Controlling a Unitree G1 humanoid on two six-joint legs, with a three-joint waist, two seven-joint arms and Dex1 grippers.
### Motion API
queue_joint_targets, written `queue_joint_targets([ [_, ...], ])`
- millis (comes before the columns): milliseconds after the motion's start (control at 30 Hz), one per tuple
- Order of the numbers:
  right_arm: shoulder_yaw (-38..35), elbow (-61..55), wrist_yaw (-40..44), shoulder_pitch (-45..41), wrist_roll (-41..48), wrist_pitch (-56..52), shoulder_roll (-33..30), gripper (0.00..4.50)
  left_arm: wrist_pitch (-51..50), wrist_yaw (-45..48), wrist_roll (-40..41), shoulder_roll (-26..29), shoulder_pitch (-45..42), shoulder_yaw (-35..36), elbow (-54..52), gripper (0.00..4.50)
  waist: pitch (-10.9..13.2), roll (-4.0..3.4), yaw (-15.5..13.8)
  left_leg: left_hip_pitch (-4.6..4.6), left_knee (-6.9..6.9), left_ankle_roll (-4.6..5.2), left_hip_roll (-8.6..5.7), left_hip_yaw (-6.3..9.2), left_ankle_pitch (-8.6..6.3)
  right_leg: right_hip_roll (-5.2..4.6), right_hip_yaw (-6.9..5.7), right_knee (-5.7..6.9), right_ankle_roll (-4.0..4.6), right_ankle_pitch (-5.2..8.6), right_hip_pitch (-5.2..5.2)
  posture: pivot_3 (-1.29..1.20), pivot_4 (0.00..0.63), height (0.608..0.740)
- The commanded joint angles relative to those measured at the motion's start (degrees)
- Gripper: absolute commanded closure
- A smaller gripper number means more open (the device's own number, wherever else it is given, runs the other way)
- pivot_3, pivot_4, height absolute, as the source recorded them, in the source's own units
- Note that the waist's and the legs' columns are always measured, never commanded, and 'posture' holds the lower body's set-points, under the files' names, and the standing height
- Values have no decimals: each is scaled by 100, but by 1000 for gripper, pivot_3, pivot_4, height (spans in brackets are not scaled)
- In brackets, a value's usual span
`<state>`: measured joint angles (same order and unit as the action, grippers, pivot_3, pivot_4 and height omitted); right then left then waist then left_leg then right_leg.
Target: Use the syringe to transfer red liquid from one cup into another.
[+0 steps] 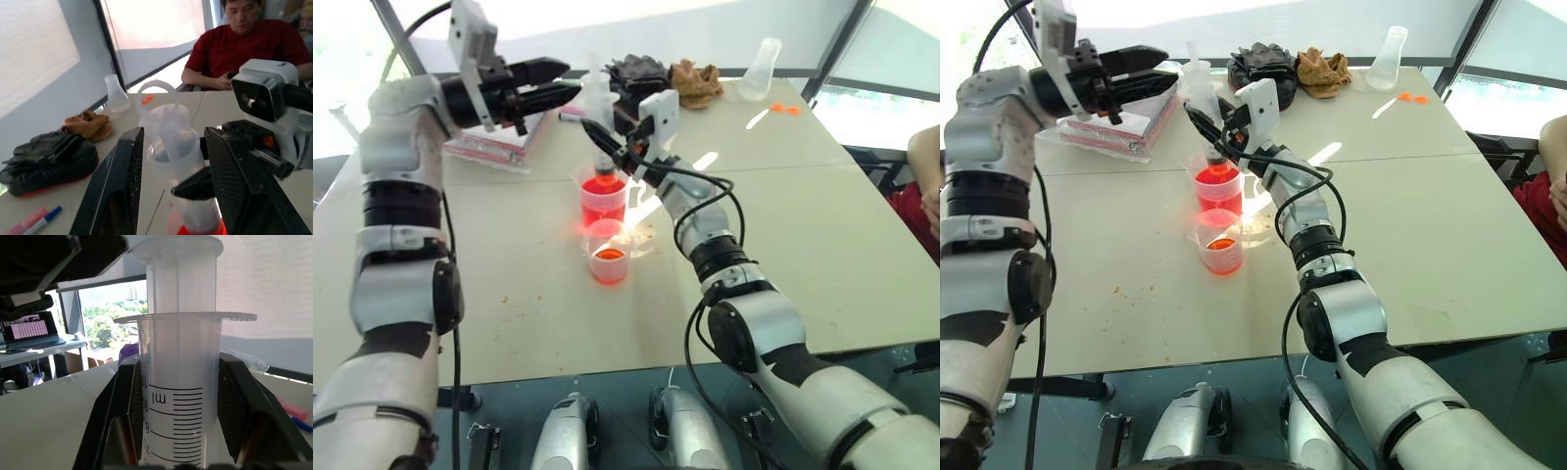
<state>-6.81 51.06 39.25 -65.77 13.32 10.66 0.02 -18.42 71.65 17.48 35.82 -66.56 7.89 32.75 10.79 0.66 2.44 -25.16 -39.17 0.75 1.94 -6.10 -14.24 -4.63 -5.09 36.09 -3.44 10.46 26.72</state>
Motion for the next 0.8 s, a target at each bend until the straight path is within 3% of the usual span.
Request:
queue_joint_targets([
  [33,-70,-532,-4,-218,179,-89,-100,3041,-533,-247,350,295,258,322,-662,2372,0,0,0,0,0,-1,2,2,1,0,0,1,0,0,0,0,150,740],
  [167,-209,-1225,-72,-228,529,-637,-203,3041,-979,-585,647,503,694,611,-1203,2372,0,0,0,1,0,-3,3,5,2,0,1,2,1,0,0,0,150,740],
  [367,-401,-3340,-508,78,1452,-2314,-449,3041,-1574,-1133,1105,734,1625,1064,-2232,2372,0,0,-21,0,0,-4,6,9,3,-3,4,3,1,0,-1,0,150,740],
  [600,69,-6351,-1244,1609,2495,-4572,-710,3041,-2201,-1638,1706,826,2249,1356,-3304,2372,-4,6,-85,5,-1,-1,4,12,0,-5,4,1,2,1,-8,0,150,740],
  [800,602,-7155,-1488,2545,2297,-4674,-684,3041,-2517,-1855,2147,856,2250,1323,-3706,2372,-4,6,-141,20,-1,26,2,11,-15,-3,8,1,4,1,-10,0,150,740],
])
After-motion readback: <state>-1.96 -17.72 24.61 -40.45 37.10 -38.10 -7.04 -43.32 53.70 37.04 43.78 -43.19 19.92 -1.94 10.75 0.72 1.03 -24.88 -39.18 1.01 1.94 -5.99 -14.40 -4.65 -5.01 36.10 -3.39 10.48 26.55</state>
